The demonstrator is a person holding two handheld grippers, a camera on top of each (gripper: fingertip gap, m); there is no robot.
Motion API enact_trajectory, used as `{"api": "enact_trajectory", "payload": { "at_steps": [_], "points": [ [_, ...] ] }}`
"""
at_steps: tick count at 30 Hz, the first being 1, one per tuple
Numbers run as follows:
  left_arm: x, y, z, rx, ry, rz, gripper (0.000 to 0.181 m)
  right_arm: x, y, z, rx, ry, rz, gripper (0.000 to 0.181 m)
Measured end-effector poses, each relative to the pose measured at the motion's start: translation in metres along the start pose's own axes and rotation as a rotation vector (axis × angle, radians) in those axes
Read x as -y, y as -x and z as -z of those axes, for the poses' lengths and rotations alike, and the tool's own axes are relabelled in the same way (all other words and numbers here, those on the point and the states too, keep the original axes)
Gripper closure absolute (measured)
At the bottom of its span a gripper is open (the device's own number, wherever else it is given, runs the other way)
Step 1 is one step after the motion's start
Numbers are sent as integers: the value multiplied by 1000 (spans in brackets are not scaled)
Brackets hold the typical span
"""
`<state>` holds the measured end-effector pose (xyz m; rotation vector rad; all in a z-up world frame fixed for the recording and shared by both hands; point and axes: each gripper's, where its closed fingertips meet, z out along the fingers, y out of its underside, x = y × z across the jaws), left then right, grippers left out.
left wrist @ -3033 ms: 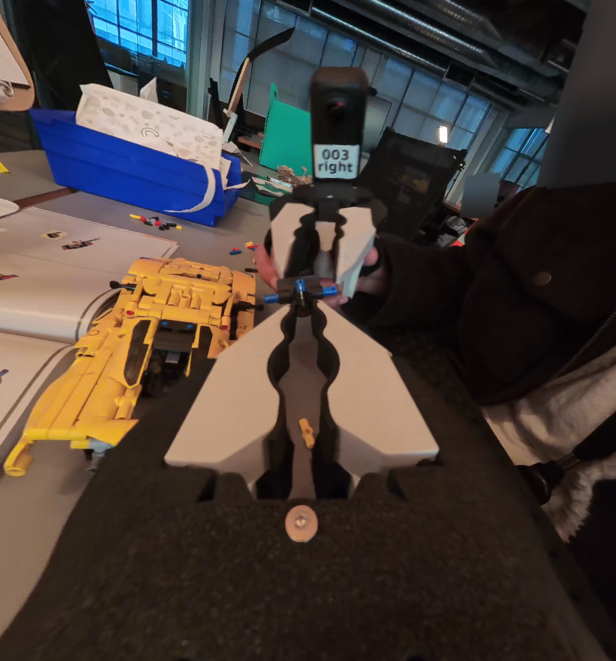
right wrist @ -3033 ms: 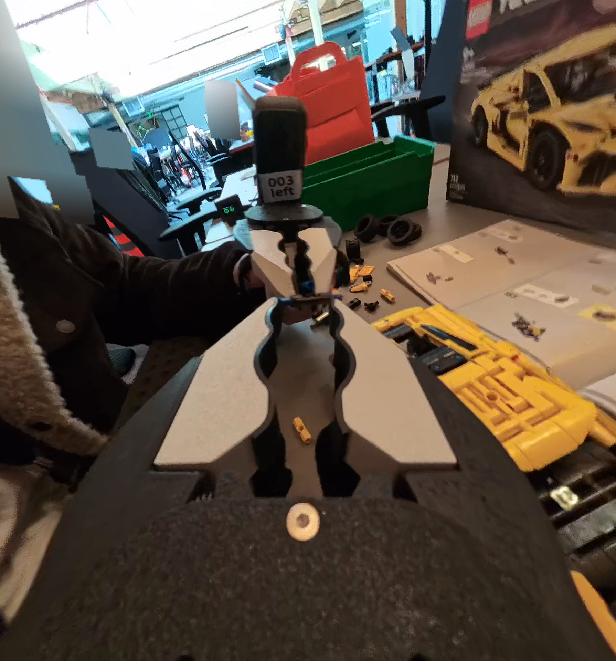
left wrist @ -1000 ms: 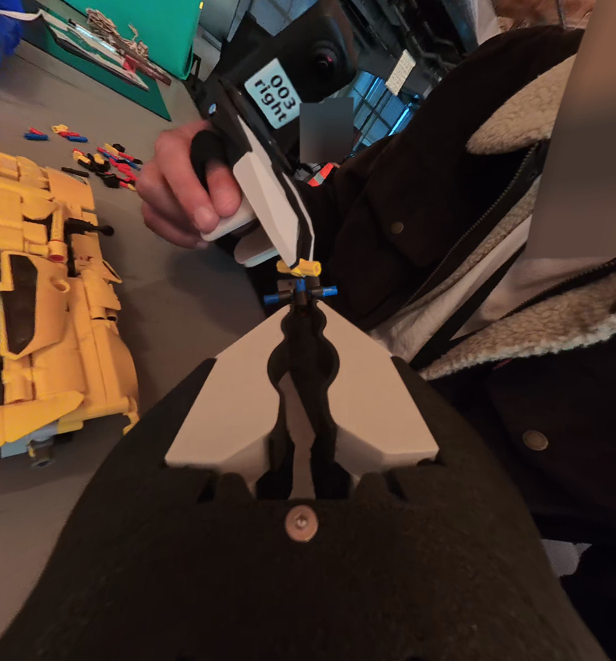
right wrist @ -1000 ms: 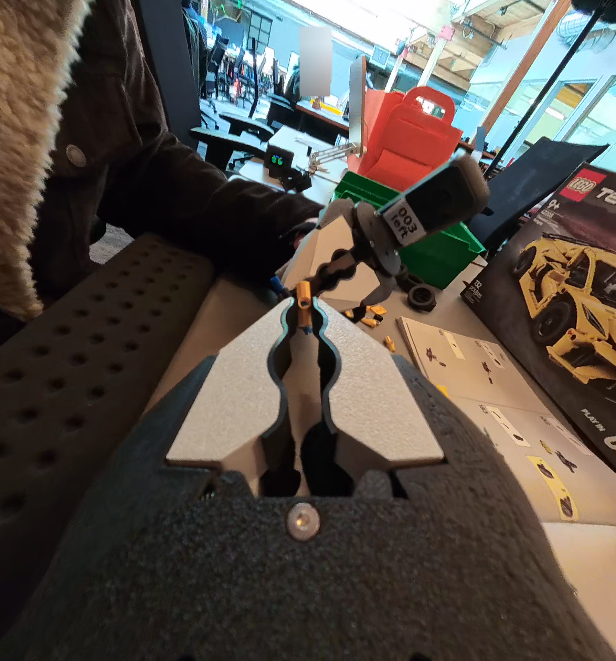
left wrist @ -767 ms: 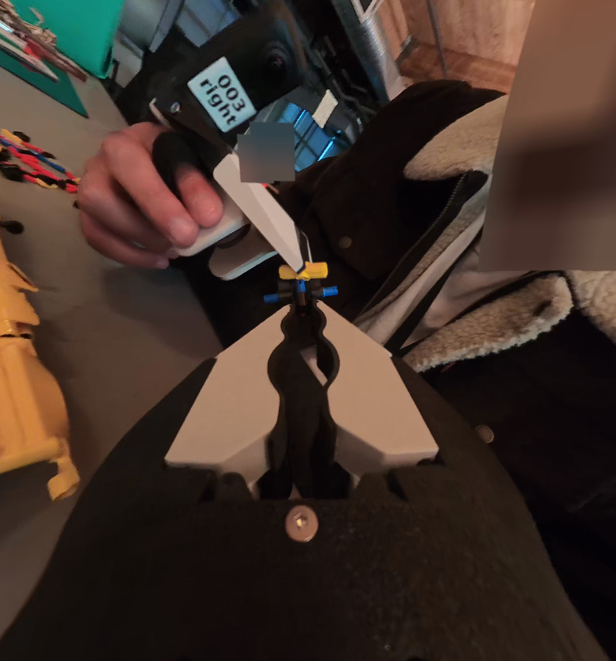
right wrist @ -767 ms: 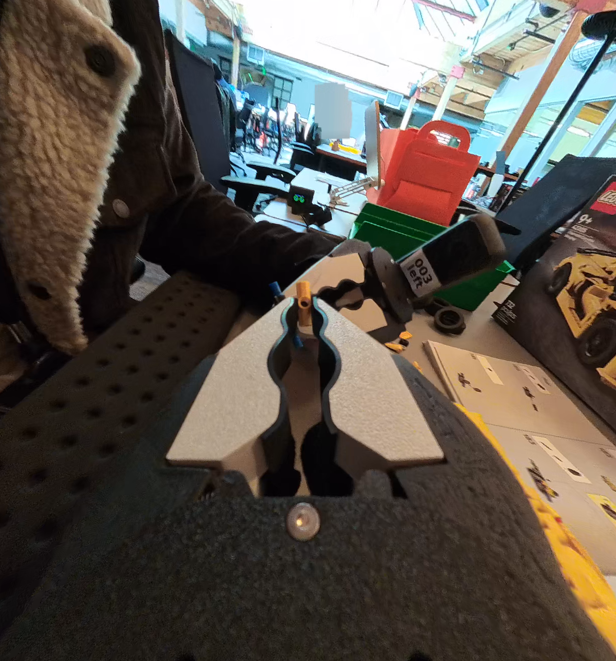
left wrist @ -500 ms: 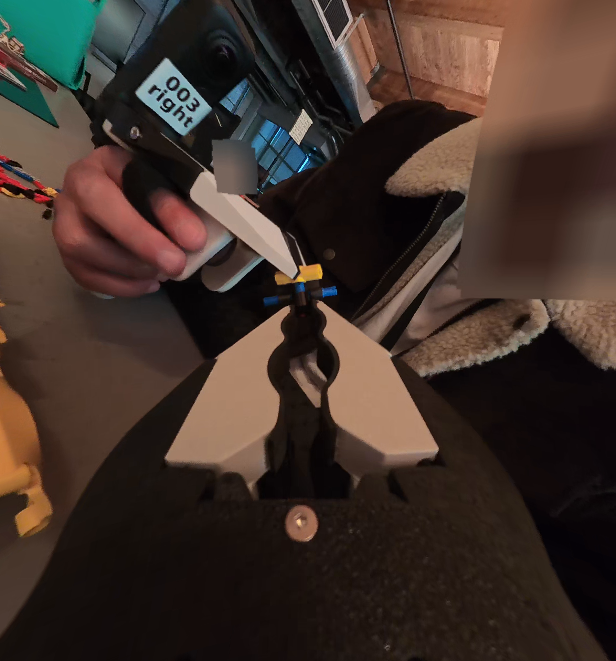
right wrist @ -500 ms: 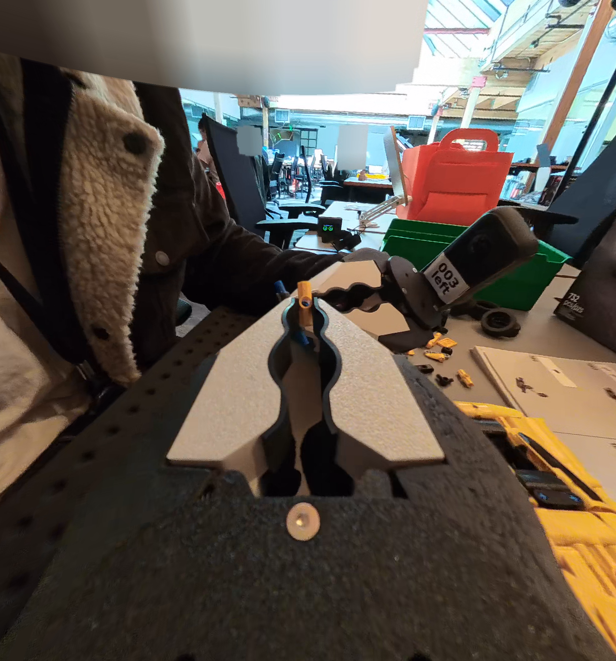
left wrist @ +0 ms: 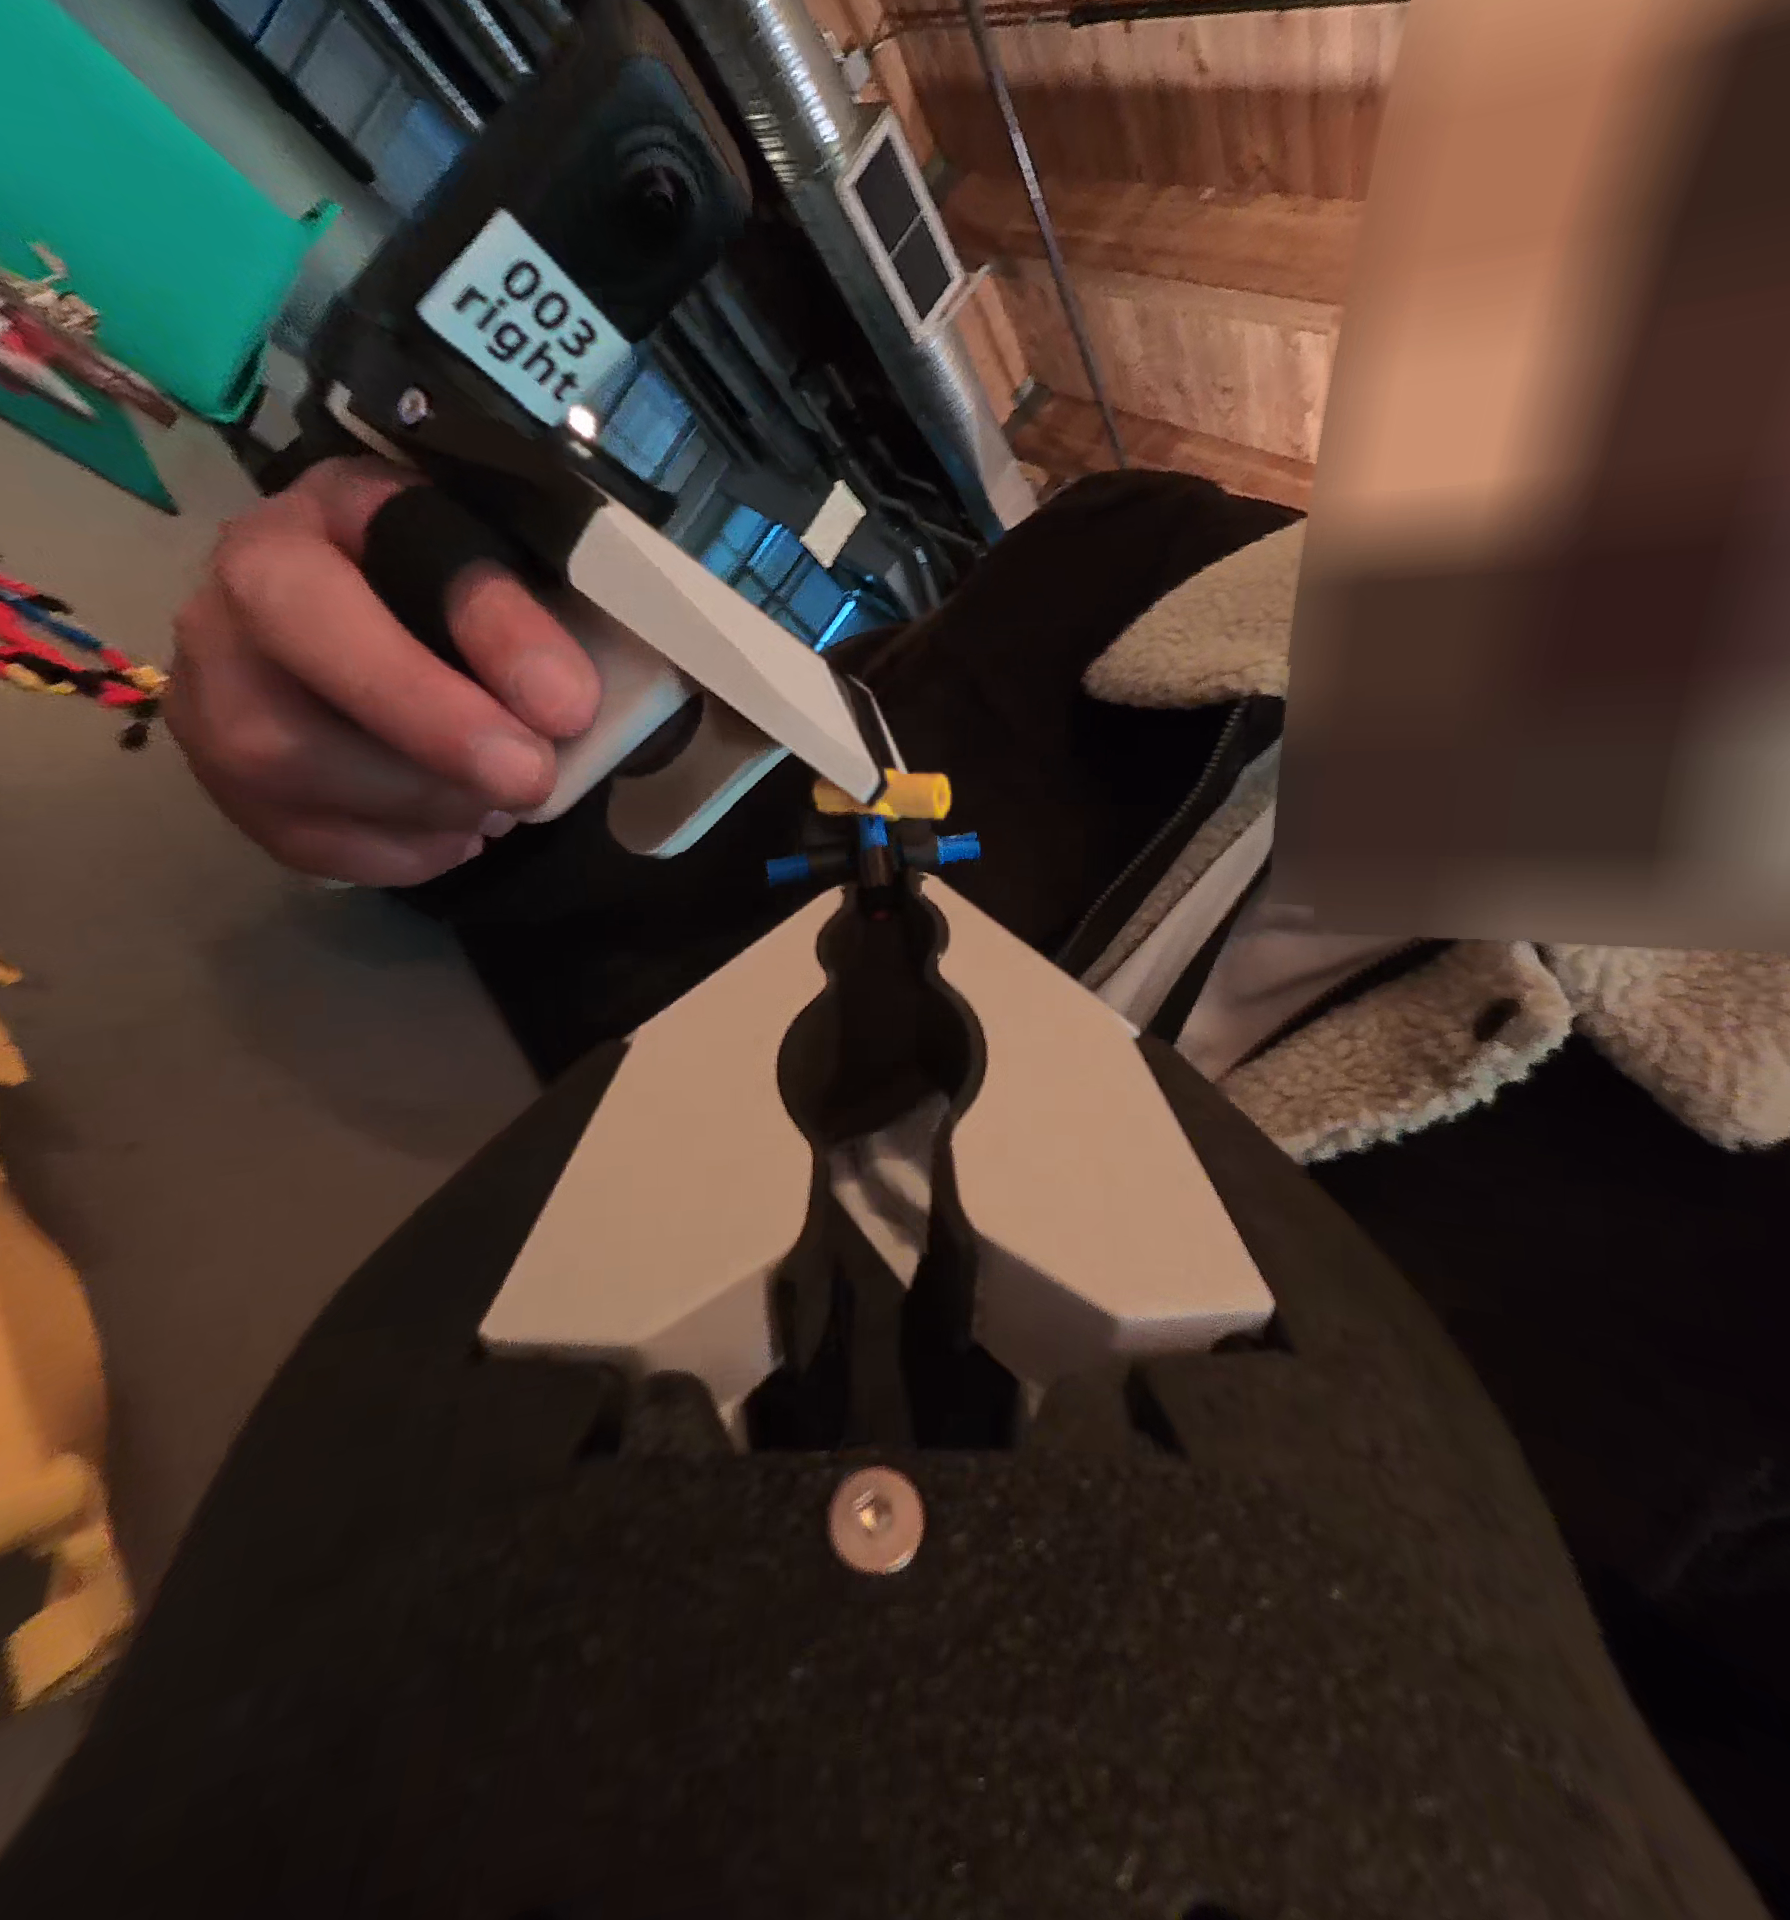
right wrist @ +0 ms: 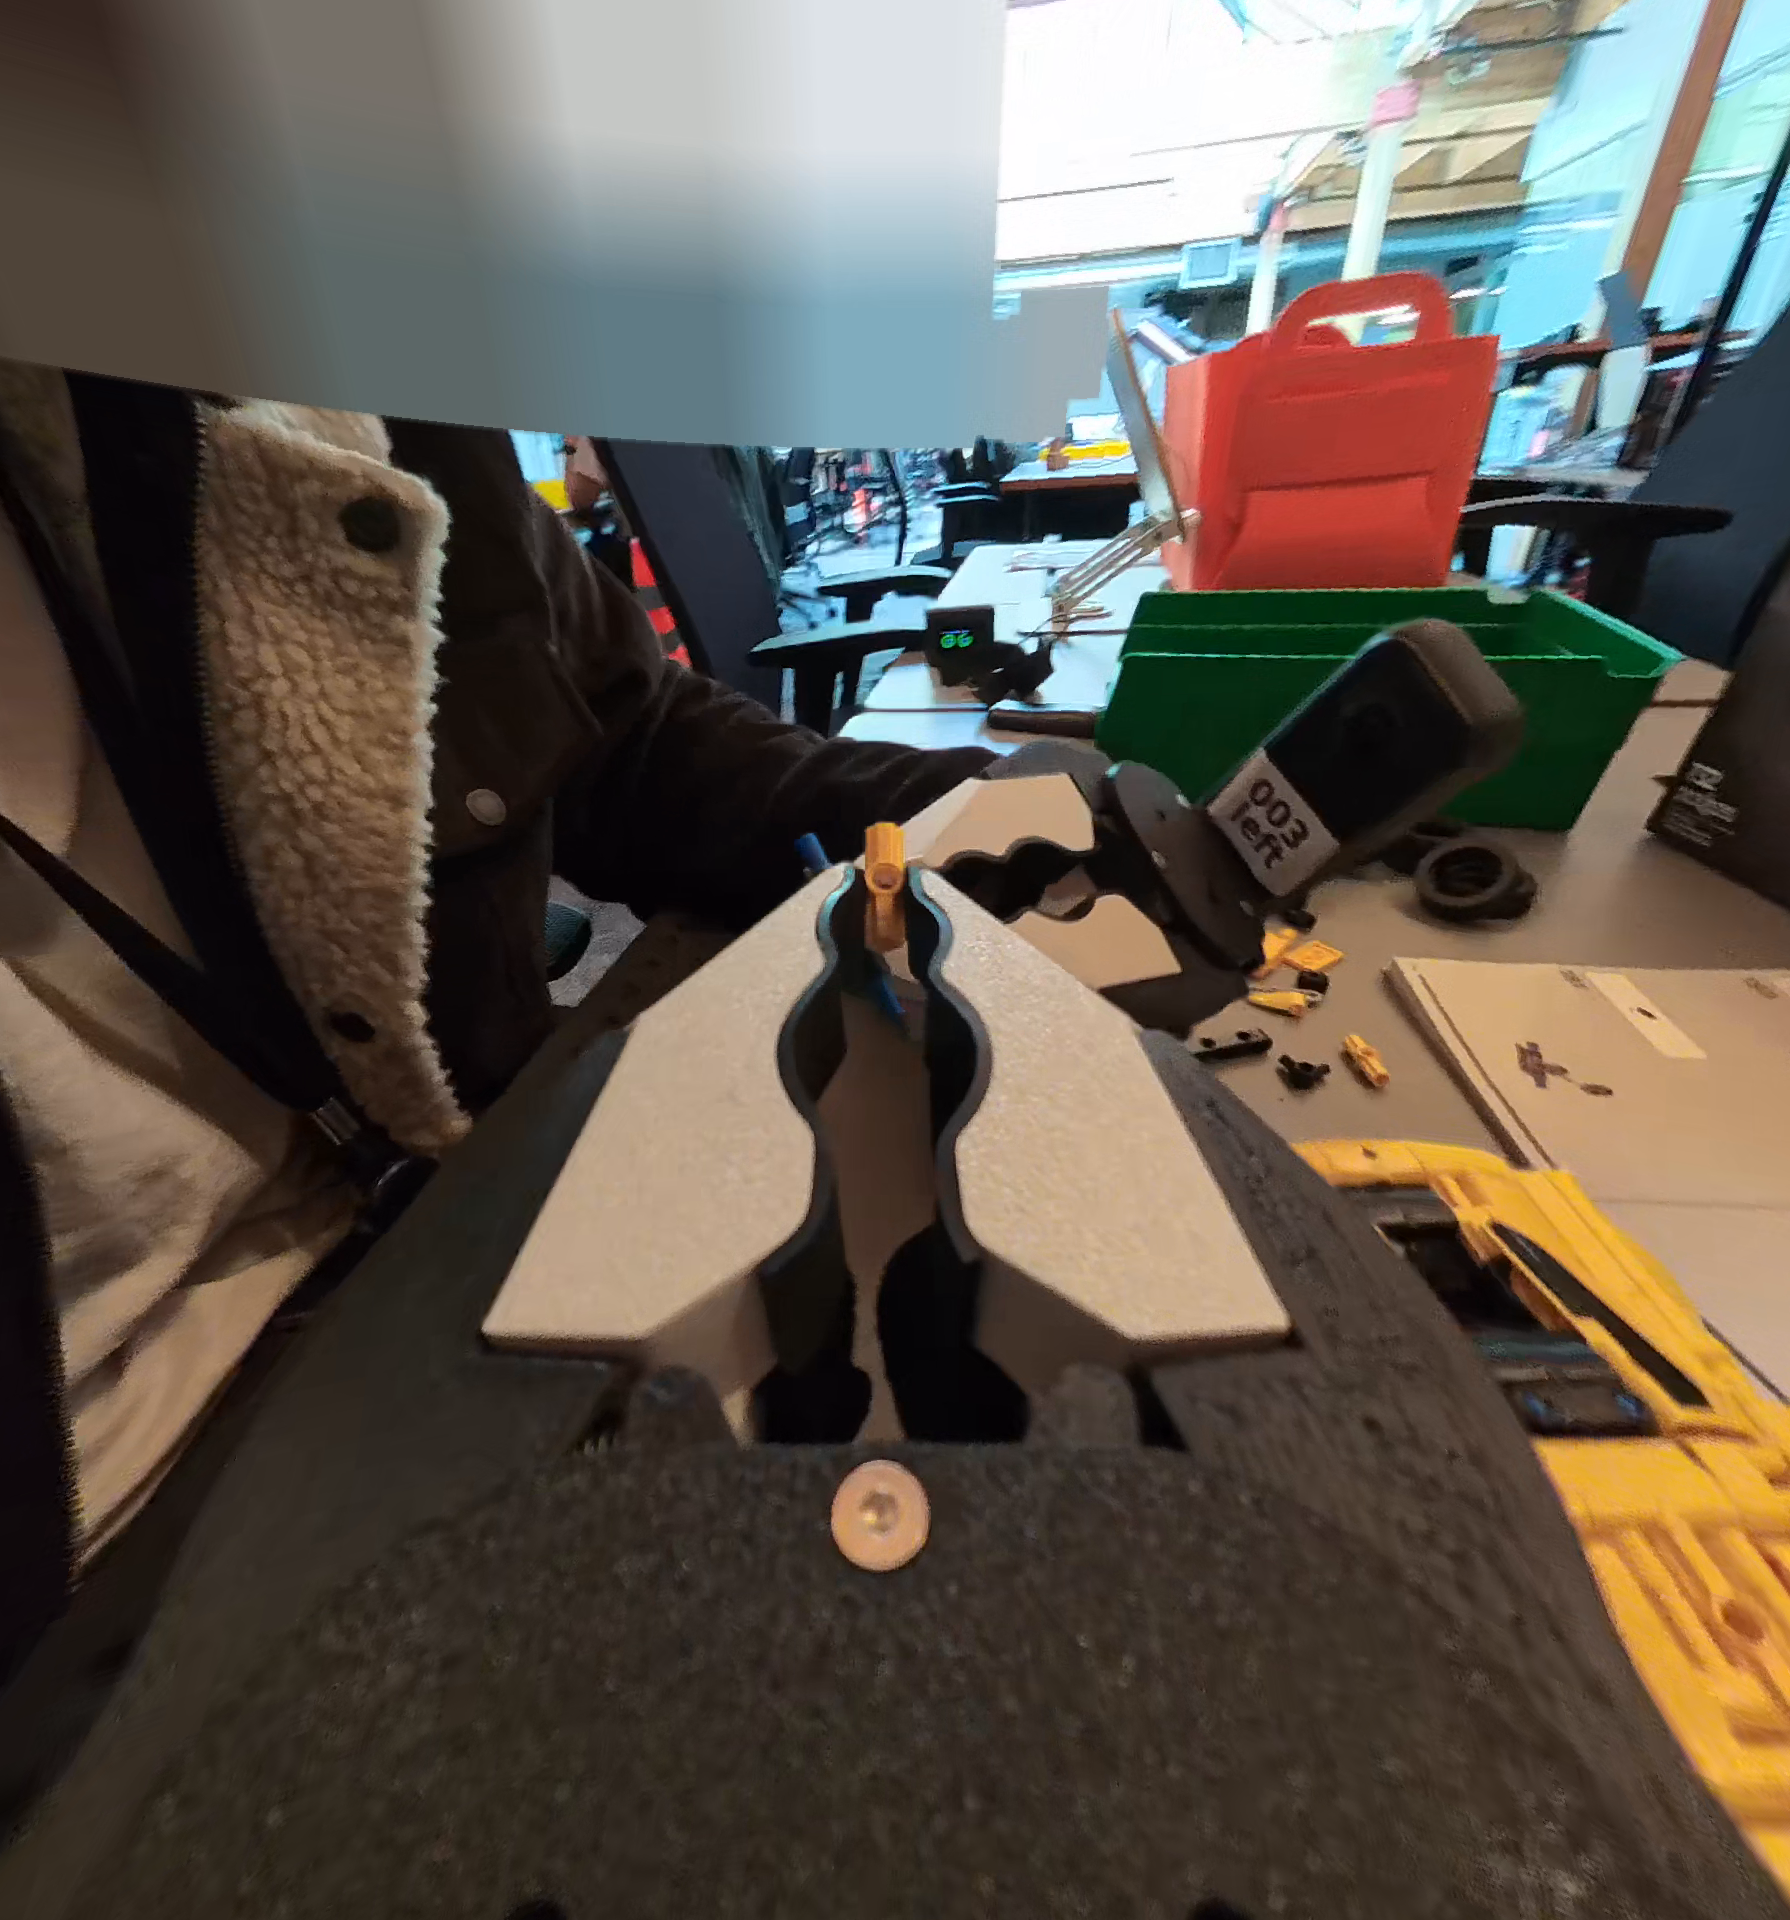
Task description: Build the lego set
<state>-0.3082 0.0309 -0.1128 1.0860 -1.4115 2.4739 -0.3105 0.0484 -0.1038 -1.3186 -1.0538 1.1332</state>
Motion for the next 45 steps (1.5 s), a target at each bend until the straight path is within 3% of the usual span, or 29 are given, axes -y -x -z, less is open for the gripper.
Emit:
{"api": "enact_trajectory", "payload": {
  "at_steps": [13, 23, 32, 37, 41, 43, 45],
  "points": [
    [13, -46, -2, -137, -94, -257, 175, 35, 15, -32, 284, 258, -116, 173],
    [17, -43, 1, -99, -107, -280, 175, 38, 10, -27, 265, 319, -78, 171],
    [21, -25, 7, 56, -91, -333, 174, 34, 5, -15, 210, 379, -29, 165],
    [20, -12, 7, 127, -76, -339, 175, 40, -17, -5, 32, 333, -24, 160],
    [27, 7, 12, 279, -87, -394, 174, 37, -39, 4, -355, 332, -87, 147],
    [32, 18, 16, 377, -103, -433, 174, 31, -52, 17, -642, 297, -128, 144],
    [38, 26, 20, 465, -130, -469, 174, 20, -51, 23, -811, 297, -116, 124]
  ]
}}
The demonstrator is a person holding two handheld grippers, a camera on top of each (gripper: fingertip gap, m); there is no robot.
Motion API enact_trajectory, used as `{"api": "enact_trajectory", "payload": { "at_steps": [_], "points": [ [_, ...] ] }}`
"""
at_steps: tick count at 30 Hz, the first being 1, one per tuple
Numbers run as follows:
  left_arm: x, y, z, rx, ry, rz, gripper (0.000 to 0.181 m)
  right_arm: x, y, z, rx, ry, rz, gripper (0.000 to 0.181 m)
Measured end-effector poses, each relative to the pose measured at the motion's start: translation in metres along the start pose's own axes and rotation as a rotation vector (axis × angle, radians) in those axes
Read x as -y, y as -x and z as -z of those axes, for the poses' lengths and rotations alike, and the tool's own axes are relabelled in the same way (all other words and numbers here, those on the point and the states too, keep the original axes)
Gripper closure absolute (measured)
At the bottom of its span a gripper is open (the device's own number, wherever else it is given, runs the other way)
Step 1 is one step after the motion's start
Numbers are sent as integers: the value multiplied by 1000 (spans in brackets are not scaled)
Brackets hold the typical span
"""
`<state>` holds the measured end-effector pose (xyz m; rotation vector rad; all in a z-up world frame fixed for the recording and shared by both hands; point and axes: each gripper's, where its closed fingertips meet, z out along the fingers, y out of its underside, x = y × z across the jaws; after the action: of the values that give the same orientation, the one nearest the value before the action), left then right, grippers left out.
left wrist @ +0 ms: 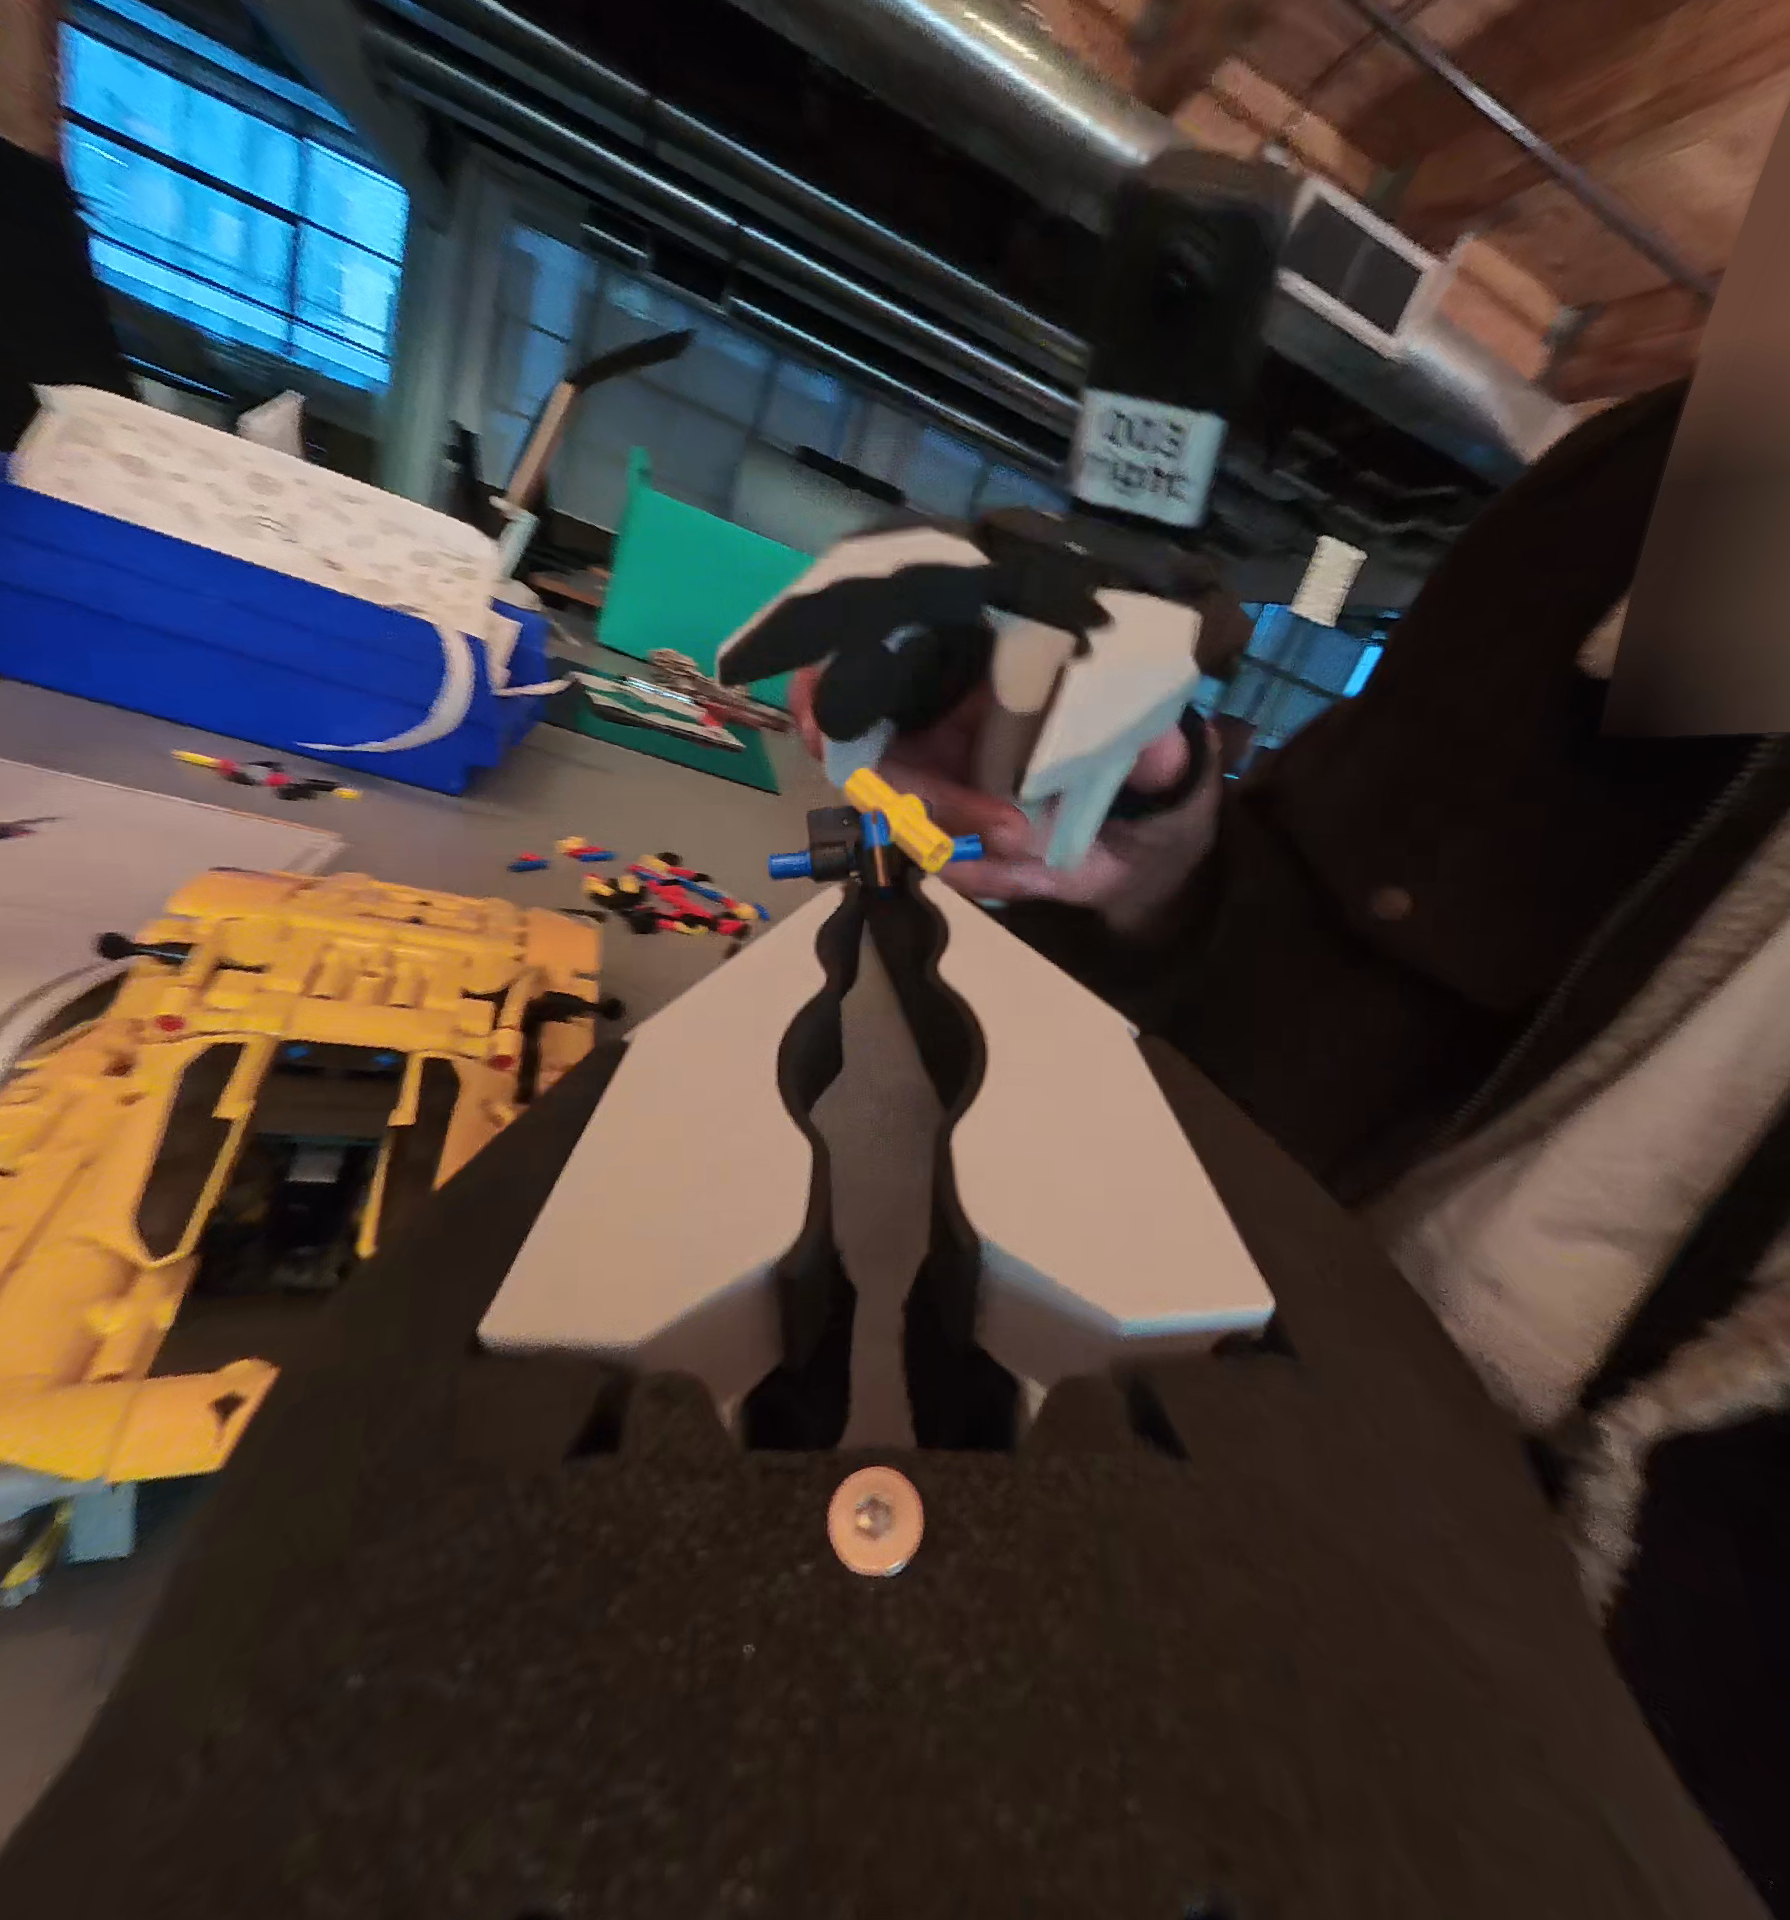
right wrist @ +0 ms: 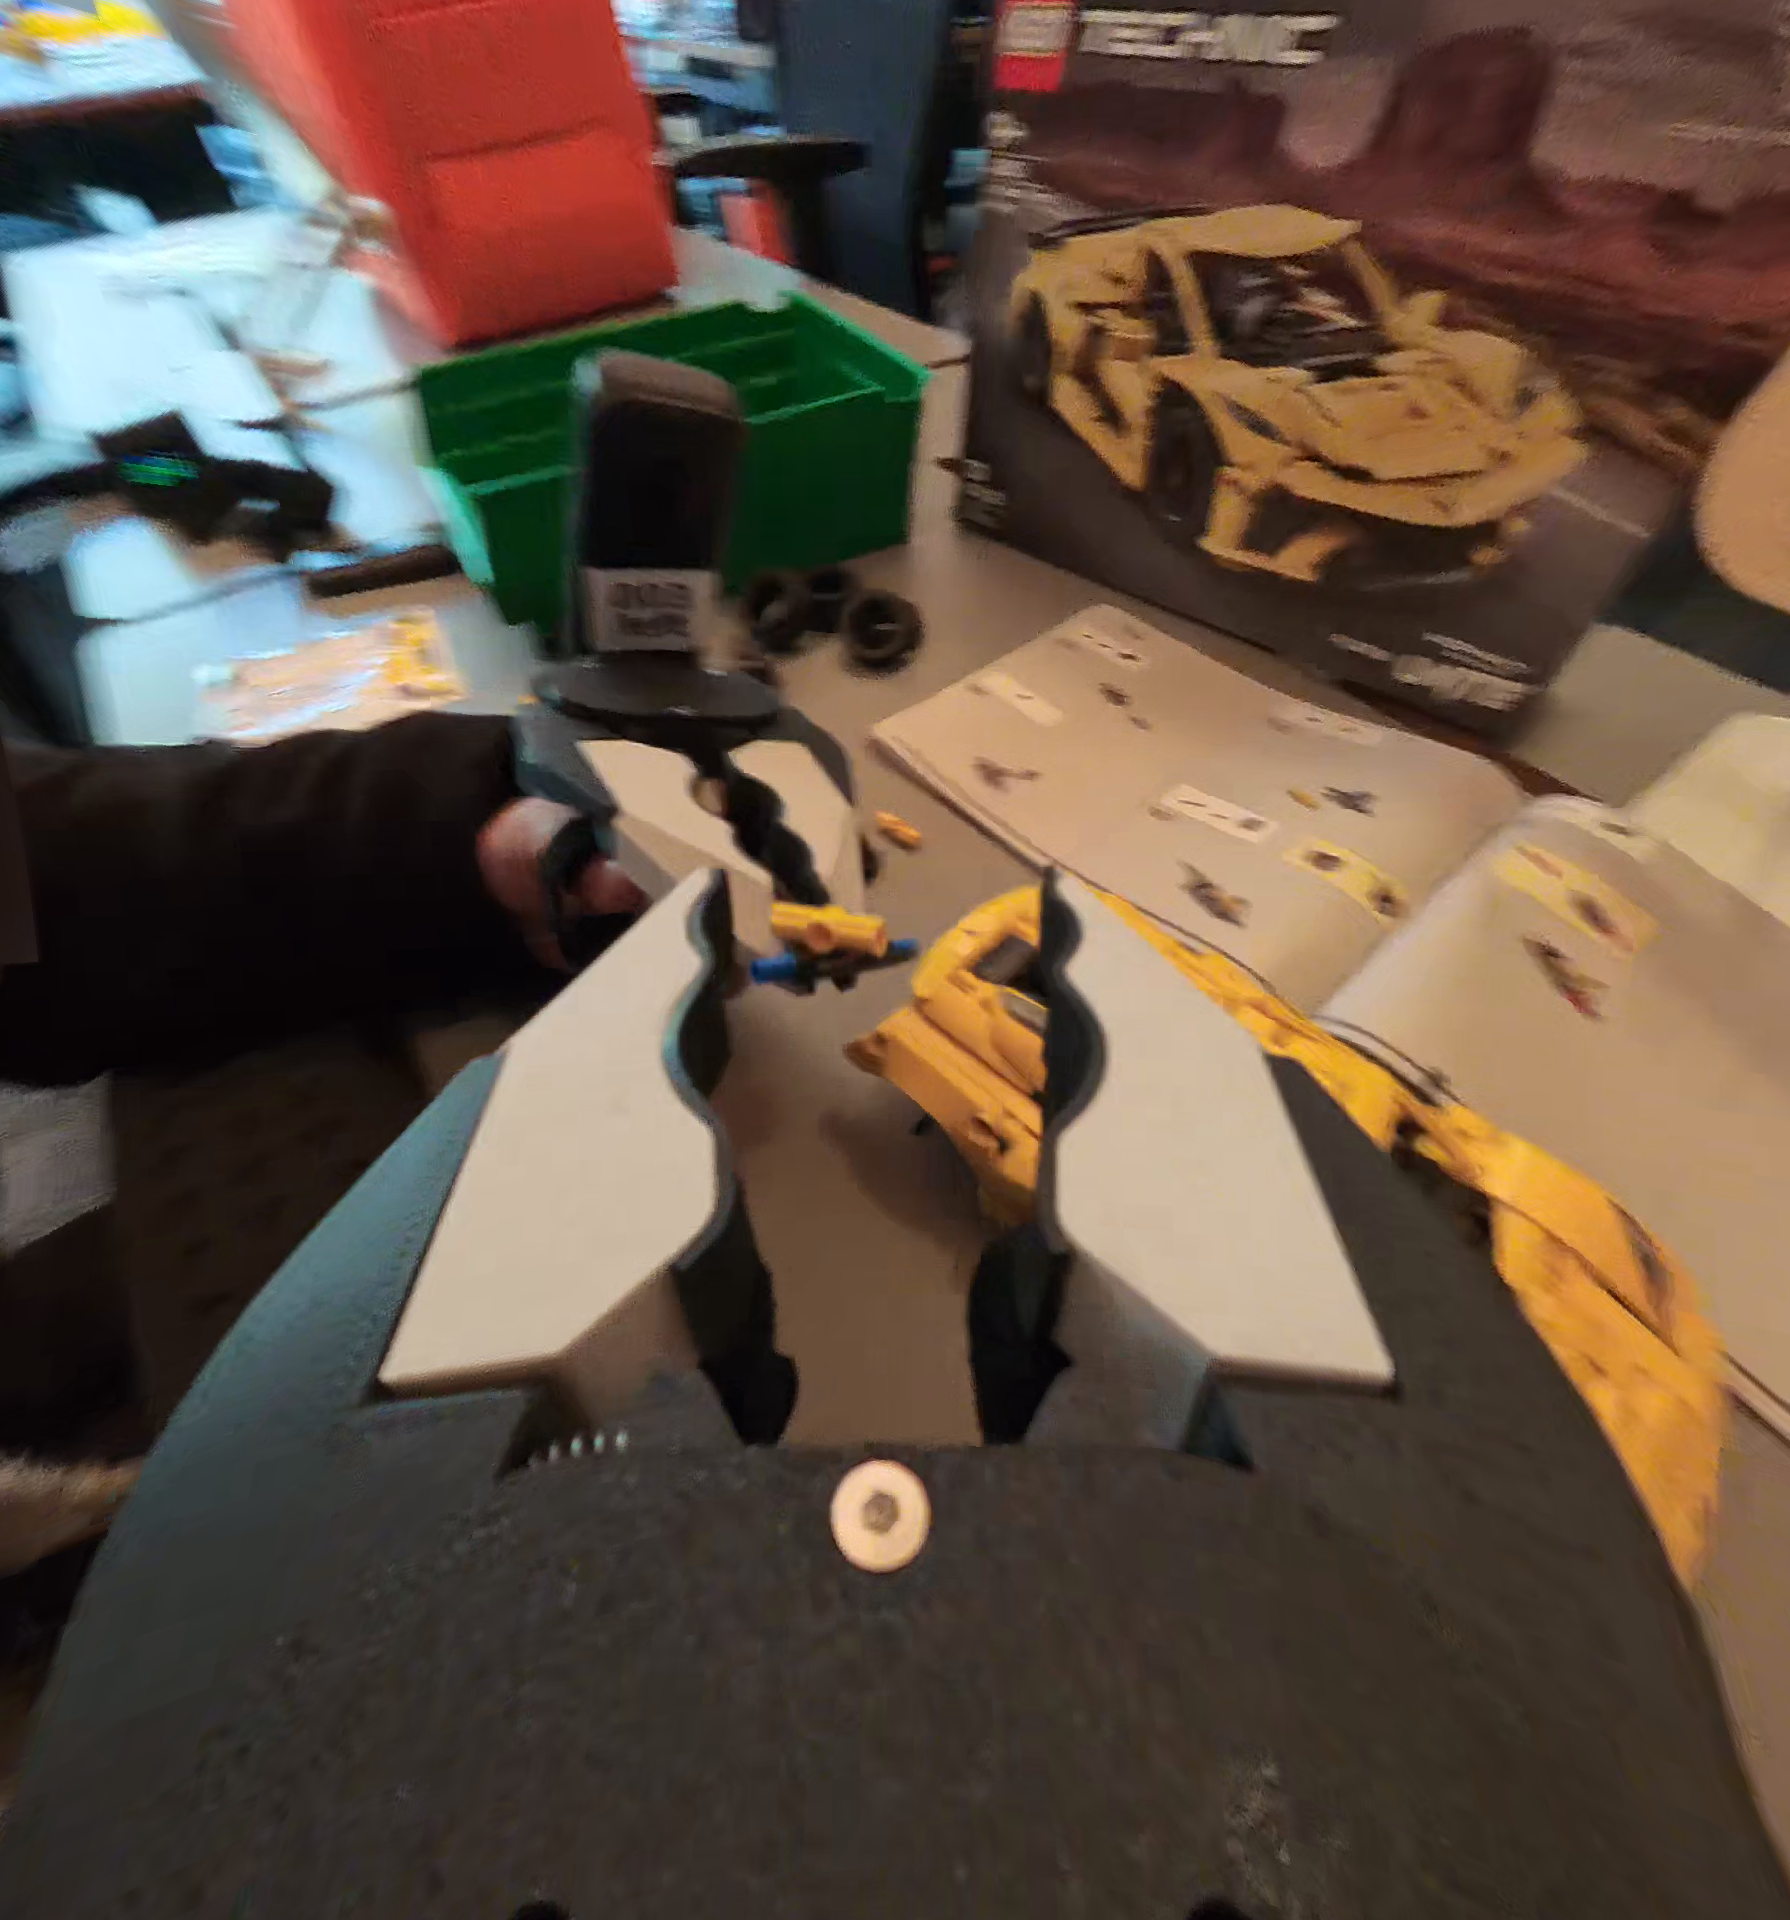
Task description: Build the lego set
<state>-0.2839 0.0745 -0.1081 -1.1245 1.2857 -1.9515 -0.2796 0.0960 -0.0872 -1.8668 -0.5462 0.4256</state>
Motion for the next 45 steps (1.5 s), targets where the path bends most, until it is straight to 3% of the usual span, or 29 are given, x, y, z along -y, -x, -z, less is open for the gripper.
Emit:
{"api": "enact_trajectory", "payload": {
  "at_steps": [2, 6, 14, 25, 32, 36, 41, 45],
  "points": [
    [2, 6, 0, 59, -15, -28, 174, -5, -4, 5, -148, -5, 60, 127],
    [7, 8, 0, 90, -42, -35, 174, -2, 1, 5, -206, -13, 110, 140],
    [6, 11, 1, 118, -31, -47, 174, -11, 4, -7, -135, -7, 28, 152],
    [4, 14, 1, 164, -1, -96, 174, -14, -3, -9, -172, -9, 93, 150],
    [1, 14, -1, 183, 33, -139, 174, -14, 0, -10, -137, -19, 106, 158],
    [0, 10, -2, 173, 48, -173, 174, -14, 6, -7, -43, -4, 198, 158],
    [-12, 7, -6, 198, 151, -312, 174, -15, 24, 12, 294, 41, 240, 158],
    [-19, -2, -12, 155, 180, -346, 174, -24, 19, 20, 417, 69, 290, 158]
  ]
}}
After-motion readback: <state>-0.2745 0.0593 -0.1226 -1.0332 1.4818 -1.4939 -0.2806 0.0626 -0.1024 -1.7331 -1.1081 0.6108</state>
